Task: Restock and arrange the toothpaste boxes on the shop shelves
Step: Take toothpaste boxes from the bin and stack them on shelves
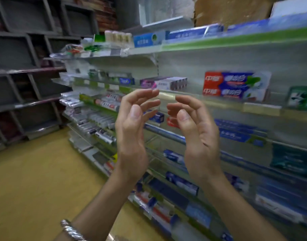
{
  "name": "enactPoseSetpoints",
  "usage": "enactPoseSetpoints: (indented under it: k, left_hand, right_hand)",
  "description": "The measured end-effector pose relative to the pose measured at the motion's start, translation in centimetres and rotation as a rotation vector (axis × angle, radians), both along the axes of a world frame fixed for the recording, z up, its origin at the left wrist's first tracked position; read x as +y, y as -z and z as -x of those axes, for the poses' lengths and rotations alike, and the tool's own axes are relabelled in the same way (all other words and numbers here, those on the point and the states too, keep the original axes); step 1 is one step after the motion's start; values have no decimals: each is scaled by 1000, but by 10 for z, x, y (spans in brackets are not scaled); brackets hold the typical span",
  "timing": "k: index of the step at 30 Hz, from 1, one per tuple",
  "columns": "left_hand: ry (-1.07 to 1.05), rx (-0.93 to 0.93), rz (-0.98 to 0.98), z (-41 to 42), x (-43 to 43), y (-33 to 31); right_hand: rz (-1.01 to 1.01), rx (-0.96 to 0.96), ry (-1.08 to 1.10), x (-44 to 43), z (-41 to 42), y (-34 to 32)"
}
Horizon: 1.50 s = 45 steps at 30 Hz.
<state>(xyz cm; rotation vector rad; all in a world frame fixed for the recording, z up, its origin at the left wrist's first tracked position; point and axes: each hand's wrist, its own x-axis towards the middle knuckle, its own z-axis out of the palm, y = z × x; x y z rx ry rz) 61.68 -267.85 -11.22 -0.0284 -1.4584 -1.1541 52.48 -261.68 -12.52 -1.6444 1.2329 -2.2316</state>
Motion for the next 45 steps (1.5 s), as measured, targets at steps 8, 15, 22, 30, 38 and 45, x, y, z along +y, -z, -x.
enactPoseSetpoints:
  k: [8,15,22,30,38,45]
  left_hand:
    - [51,-6,25,-56,-92,137]
    - [9,84,-39,-54,-132,315]
    - [-75,157,-109,-53,-161,556]
    - [-149,132,-69,-68,-180,745]
    - [-397,-187,-214,-73,-189,873]
    - [-423,-1140,-118,-75,-161,1020]
  right_hand:
    - [21,-29,28,-87,-58,127]
    - [-35,23,-33,-143,-54,305]
    - [73,32,-129,-197,-53,530]
    - [131,31,-203,-219,-78,685]
    - [165,6,-236,-211,-97,699]
    - [223,13,-215,-197,-85,694]
